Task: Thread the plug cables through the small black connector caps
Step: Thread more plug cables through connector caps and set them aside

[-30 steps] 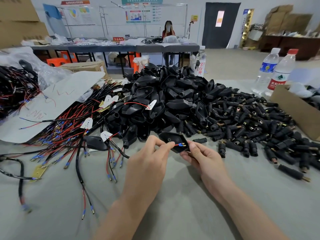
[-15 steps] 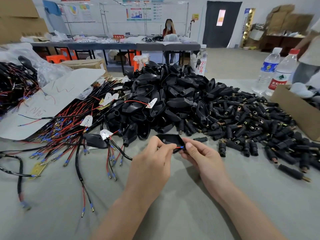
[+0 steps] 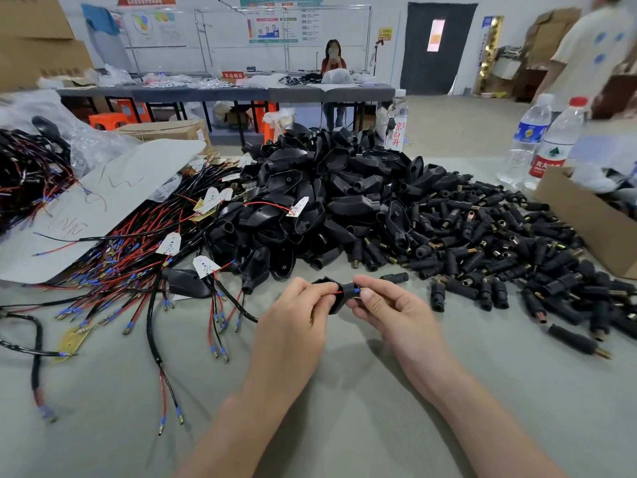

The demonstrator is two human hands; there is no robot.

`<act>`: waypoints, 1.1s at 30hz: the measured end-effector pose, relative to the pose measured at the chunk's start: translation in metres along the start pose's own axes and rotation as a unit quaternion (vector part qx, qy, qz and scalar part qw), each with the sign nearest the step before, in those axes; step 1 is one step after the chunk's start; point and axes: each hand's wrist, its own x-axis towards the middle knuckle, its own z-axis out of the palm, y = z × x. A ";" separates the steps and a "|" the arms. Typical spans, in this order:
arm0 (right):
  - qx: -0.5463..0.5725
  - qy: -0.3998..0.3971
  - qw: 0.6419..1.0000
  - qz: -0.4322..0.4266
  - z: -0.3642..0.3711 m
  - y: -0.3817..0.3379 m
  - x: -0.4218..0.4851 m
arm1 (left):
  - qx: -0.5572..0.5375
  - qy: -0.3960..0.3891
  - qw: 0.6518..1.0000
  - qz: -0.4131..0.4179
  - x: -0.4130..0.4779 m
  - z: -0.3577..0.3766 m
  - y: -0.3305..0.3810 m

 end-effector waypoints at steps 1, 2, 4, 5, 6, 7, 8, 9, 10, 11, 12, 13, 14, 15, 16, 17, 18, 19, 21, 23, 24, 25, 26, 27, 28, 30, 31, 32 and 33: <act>0.002 0.003 1.000 0.000 0.000 0.000 0.000 | -0.018 -0.004 1.000 -0.008 0.000 0.000 0.000; 0.002 0.006 1.000 -0.001 0.000 0.000 0.000 | -0.033 -0.007 0.999 -0.017 0.001 0.000 0.001; 0.002 0.011 1.000 -0.002 0.001 -0.001 0.000 | -0.045 -0.014 0.999 -0.026 0.001 0.000 0.001; 0.002 0.015 1.000 -0.002 0.000 -0.001 0.000 | -0.043 -0.018 0.999 -0.027 0.001 0.000 0.001; 0.000 0.019 1.000 -0.002 0.000 -0.001 0.001 | -0.039 -0.021 0.999 -0.026 0.001 0.000 0.001; -0.004 0.022 1.000 -0.002 0.000 -0.001 0.001 | -0.035 -0.023 0.999 -0.023 0.001 0.000 0.001; -0.007 0.024 1.000 -0.003 0.000 -0.001 0.001 | -0.031 -0.025 0.999 -0.020 0.001 0.000 0.001; -0.010 0.027 1.000 -0.003 0.000 -0.001 0.001 | -0.030 -0.026 0.999 -0.018 0.001 0.000 0.000; -0.013 0.030 0.999 -0.004 0.000 -0.001 0.000 | -0.031 -0.028 0.999 -0.019 0.000 0.000 0.000; -0.017 0.033 0.999 -0.005 0.000 -0.001 0.000 | -0.035 -0.030 0.999 -0.022 0.000 0.000 0.000; -0.022 0.036 0.999 -0.006 0.000 -0.001 0.000 | -0.037 -0.034 0.998 -0.025 -0.001 0.000 0.000; -0.027 0.037 0.999 -0.006 0.000 -0.002 0.000 | -0.033 -0.036 0.999 -0.024 -0.001 0.000 0.000; -0.031 0.038 0.999 -0.006 0.000 -0.002 -0.001 | -0.025 -0.038 0.999 -0.019 -0.001 -0.001 0.000; -0.034 0.037 0.999 -0.006 0.000 -0.003 -0.001 | -0.020 -0.041 0.999 -0.014 -0.002 -0.002 0.001; -0.036 0.037 0.999 -0.005 0.001 -0.004 -0.002 | -0.019 -0.047 0.999 -0.010 -0.002 -0.003 0.002; -0.037 0.037 0.999 -0.006 0.001 -0.004 -0.002 | -0.024 -0.055 0.998 -0.010 -0.002 -0.003 0.002; -0.037 0.038 0.999 -0.006 0.002 -0.005 -0.002 | -0.027 -0.065 0.997 -0.010 -0.002 -0.003 0.003; -0.038 0.040 0.998 -0.007 0.002 -0.007 -0.003 | -0.025 -0.073 0.997 -0.009 -0.002 -0.004 0.003; -0.045 0.040 0.998 -0.009 0.003 -0.009 -0.005 | 0.005 -0.080 0.997 0.004 -0.003 -0.003 0.004; -0.048 0.038 0.998 -0.009 0.003 -0.011 -0.006 | 0.031 -0.082 0.996 0.022 -0.003 -0.002 0.004; -0.048 0.037 0.998 -0.008 0.003 -0.012 -0.007 | 0.038 -0.082 0.996 0.028 -0.003 -0.002 0.004; -0.048 0.037 0.998 -0.008 0.003 -0.012 -0.007 | 0.044 -0.082 0.995 0.031 -0.003 -0.002 0.004; -0.046 0.038 0.998 -0.009 0.003 -0.012 -0.007 | 0.048 -0.082 0.995 0.031 -0.003 -0.002 0.003; -0.041 0.041 0.998 -0.012 0.002 -0.012 -0.006 | 0.051 -0.083 0.995 0.027 -0.002 -0.002 0.002; -0.036 0.046 0.998 -0.016 0.001 -0.012 -0.006 | 0.051 -0.083 0.995 0.023 -0.002 -0.002 0.001; -0.033 0.057 0.998 -0.023 -0.001 -0.013 -0.004 | 0.047 -0.080 0.995 0.017 -0.002 -0.002 0.000; -0.036 0.063 0.997 -0.025 -0.003 -0.013 -0.003 | 0.044 -0.079 0.996 0.016 -0.002 -0.002 0.000; -0.039 0.069 0.996 -0.026 -0.005 -0.013 -0.002 | 0.040 -0.080 0.996 0.013 -0.002 -0.002 0.000; -0.040 0.076 0.996 -0.028 -0.006 -0.014 0.000 | 0.036 -0.080 0.996 0.011 -0.002 -0.002 0.000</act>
